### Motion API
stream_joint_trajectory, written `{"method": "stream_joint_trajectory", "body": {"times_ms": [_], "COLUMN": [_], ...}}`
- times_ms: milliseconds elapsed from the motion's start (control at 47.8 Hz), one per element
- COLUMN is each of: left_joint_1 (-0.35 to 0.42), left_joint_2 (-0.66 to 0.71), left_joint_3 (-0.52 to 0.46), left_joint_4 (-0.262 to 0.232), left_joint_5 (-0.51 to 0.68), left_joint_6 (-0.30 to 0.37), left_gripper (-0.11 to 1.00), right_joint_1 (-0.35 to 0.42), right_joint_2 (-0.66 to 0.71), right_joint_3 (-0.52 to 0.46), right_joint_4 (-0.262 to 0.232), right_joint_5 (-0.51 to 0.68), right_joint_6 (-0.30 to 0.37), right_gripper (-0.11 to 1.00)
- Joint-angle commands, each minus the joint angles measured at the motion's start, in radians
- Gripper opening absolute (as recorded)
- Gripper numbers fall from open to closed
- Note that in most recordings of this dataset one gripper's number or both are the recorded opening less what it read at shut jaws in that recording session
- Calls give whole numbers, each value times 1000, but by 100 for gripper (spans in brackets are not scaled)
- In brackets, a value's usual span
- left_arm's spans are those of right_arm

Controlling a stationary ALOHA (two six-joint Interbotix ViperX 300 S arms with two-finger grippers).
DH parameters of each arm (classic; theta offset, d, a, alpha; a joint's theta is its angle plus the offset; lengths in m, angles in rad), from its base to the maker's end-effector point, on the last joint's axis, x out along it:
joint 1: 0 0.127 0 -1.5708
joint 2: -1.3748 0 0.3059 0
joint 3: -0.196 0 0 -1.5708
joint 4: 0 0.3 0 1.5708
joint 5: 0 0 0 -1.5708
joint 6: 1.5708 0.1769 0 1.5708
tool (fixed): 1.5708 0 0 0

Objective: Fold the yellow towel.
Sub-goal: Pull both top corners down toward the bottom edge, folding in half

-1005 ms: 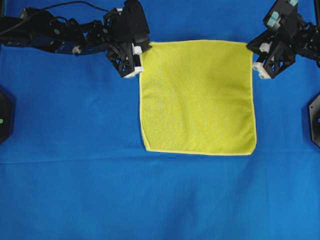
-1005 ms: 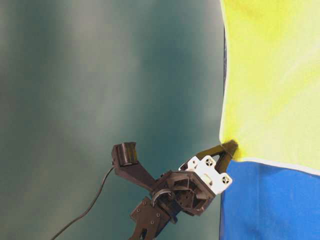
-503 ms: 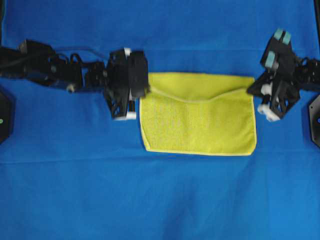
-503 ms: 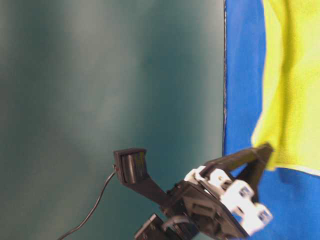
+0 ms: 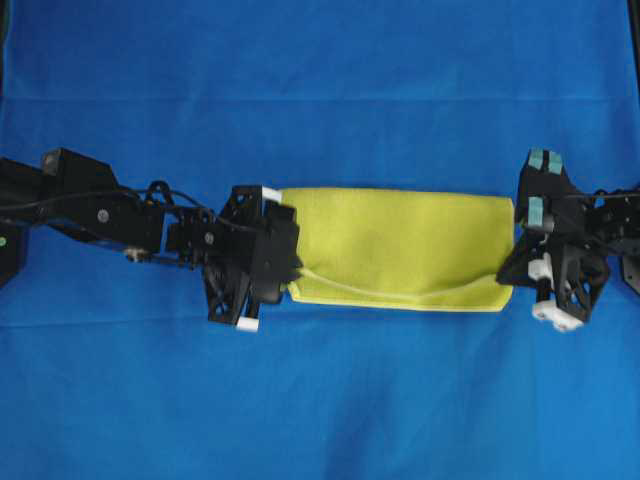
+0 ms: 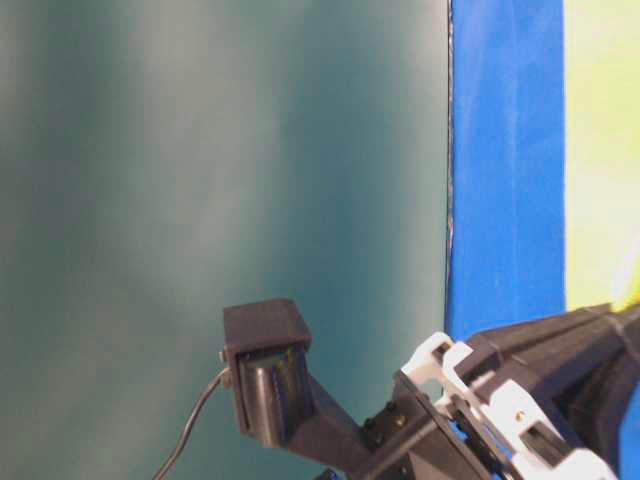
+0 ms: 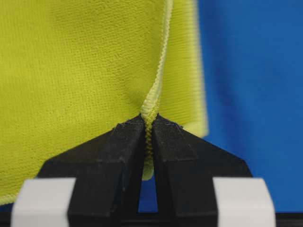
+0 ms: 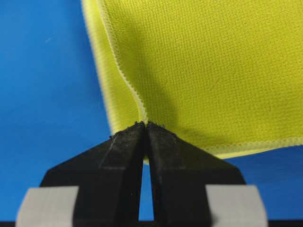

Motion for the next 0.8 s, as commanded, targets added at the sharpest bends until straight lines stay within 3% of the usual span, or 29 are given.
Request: {"method": "stream_joint_trajectory", "body": {"times_ms": [0,168,607,691,775], "left_joint_1": [-25,-40,-40,-40,-40], "left_joint_2": [-9,-5,-6,-8,-17], "left_joint_3": [-25,-31,-32,-34,-38], "left_joint_4": [0,0,0,0,0], "left_joint_5": [0,0,2,2,5], "left_joint_6": [-2,-2,-2,0,3], "left_gripper": [3,3,3,16,40], "right_joint_1": [34,52,54,54,54], "right_joint_2": [3,17,35,35,28], "right_joint_3": [-12,-17,-26,-26,-26], "right_joint_4": [26,52,58,58,57], "right_joint_5": [-8,-18,-23,-26,-35], "right_joint_6": [-2,-2,-2,-2,-3], "right_gripper": [3,3,3,7,33]}}
